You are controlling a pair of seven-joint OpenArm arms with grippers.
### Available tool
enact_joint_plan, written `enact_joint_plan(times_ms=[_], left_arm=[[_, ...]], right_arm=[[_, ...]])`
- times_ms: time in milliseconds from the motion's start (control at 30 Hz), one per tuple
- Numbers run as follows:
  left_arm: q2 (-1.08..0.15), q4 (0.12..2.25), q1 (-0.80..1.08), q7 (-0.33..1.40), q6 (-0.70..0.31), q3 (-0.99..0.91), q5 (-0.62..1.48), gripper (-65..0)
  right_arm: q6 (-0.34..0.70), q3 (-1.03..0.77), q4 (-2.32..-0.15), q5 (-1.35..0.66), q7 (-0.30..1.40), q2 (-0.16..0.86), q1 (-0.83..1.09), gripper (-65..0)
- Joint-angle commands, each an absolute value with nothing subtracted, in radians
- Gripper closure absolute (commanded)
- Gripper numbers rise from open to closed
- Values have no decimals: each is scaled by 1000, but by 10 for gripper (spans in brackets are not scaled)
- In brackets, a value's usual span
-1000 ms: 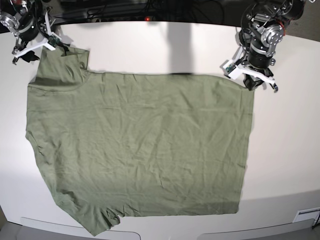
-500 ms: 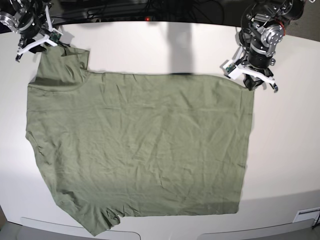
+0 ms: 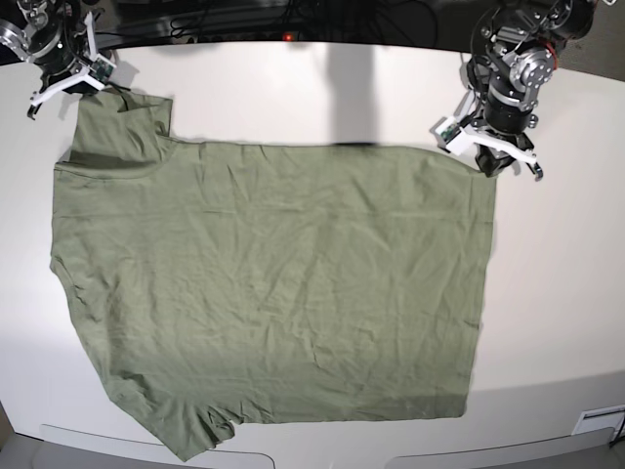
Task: Fold the T-shirt properly
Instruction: 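Close the right gripper on the shirt's shoulder edge near the sleeve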
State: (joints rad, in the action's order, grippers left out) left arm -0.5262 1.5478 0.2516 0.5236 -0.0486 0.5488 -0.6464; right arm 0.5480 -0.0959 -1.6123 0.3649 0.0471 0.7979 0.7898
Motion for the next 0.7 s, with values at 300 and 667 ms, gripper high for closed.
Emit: enact_joint_plan(times_ms=[300, 667], left_arm=[[-538, 1534, 280, 627, -105, 564, -628, 0], [-563, 1561, 279, 601, -105, 564, -662, 0]], right_arm=[[604, -98, -1698, 160, 202, 812, 795, 0], [544, -121, -1842, 138, 414, 851, 795, 0]])
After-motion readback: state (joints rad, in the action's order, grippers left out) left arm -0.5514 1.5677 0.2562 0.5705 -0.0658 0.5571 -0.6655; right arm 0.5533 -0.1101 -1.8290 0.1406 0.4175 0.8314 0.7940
